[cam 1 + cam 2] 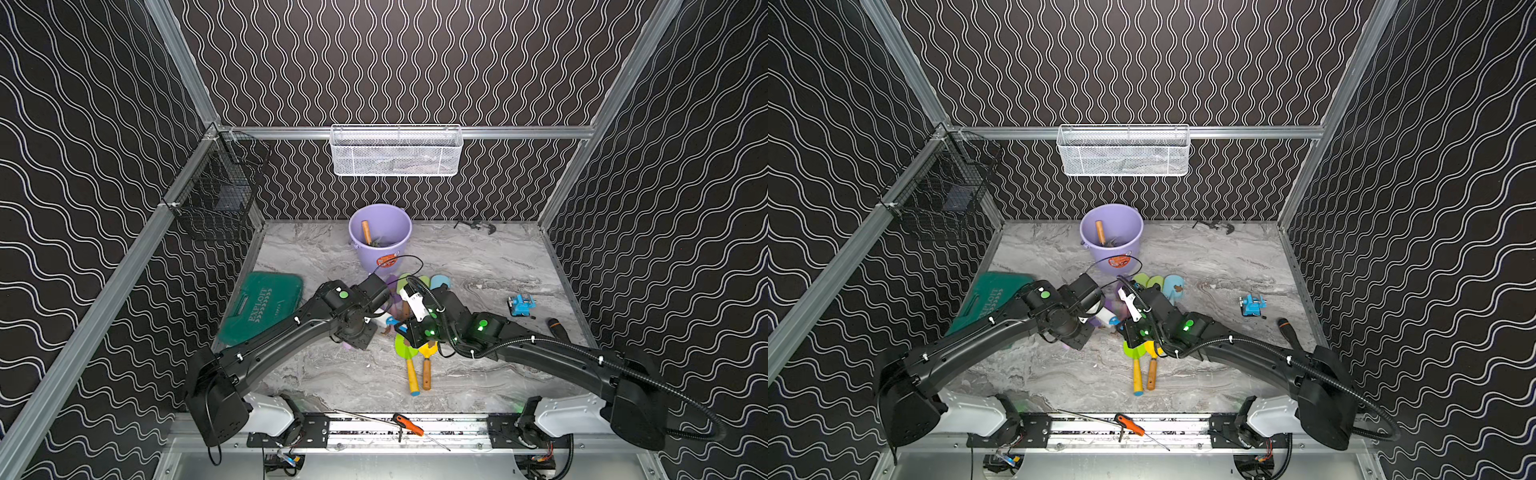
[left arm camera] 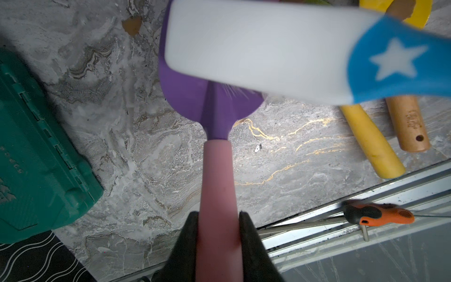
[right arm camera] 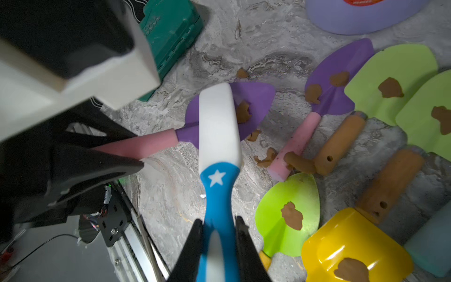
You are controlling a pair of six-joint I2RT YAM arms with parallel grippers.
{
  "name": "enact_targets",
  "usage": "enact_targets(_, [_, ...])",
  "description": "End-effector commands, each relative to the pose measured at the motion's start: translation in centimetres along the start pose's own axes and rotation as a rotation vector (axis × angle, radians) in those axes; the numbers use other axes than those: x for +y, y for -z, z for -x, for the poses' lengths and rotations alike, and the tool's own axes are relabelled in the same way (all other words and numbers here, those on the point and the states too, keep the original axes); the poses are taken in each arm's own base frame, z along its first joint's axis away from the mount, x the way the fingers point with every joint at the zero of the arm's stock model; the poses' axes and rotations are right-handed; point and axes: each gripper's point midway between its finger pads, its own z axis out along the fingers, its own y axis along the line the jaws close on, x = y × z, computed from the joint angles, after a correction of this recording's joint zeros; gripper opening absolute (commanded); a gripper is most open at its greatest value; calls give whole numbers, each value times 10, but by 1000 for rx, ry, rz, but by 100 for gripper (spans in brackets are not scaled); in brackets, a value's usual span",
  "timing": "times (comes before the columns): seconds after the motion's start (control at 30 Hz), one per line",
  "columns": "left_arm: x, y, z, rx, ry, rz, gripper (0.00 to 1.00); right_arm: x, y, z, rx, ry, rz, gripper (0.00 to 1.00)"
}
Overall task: Brush the soil off the hand trowel and place it into the bucket
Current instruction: Brush off the soil from the hand trowel.
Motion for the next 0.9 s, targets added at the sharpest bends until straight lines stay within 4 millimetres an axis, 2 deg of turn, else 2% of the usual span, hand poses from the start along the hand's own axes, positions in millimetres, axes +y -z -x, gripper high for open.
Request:
enact_targets(0.0, [1,-2,0,-15,26,-1,0,-26,0,10,-27,-26,-147,0])
enact_targets(0.07, [2,-3,-3,-8,29,2,0,-23,4,19,-51,-21,-144,0])
enact_targets(0.2, [2,-3,-4,-6,35,1,0,15,17,35,-106,7,19,0])
enact_targets(0.3, [0,-3,-2,-11,34,-8,0,41,18,30,-94,35,128,0])
enact_targets(0.4, [-2,-5,1,-9,34,-13,0,49,6,13,-40,12,196,0])
enact_targets(0.47, [-4,-6,2,-9,36,-20,0,42,-6,1,-12,-8,182,0])
enact_targets(0.53, [-4,-9,-1,-3,40,-20,0,25,-14,-5,6,-30,112,0])
enact_targets(0.63, [-3,-13,-5,2,54,-25,0,-9,-17,2,0,-90,16,0])
enact_targets(0.67, [-3,-13,-5,1,60,-30,0,-24,-16,8,-12,-122,-18,0])
enact_targets(0.73, [-3,-12,-4,-9,70,-39,0,-43,-7,20,-48,-149,-61,0])
enact_targets(0.87, [-2,-14,-3,-20,88,-51,0,-53,17,43,-127,-150,-90,0])
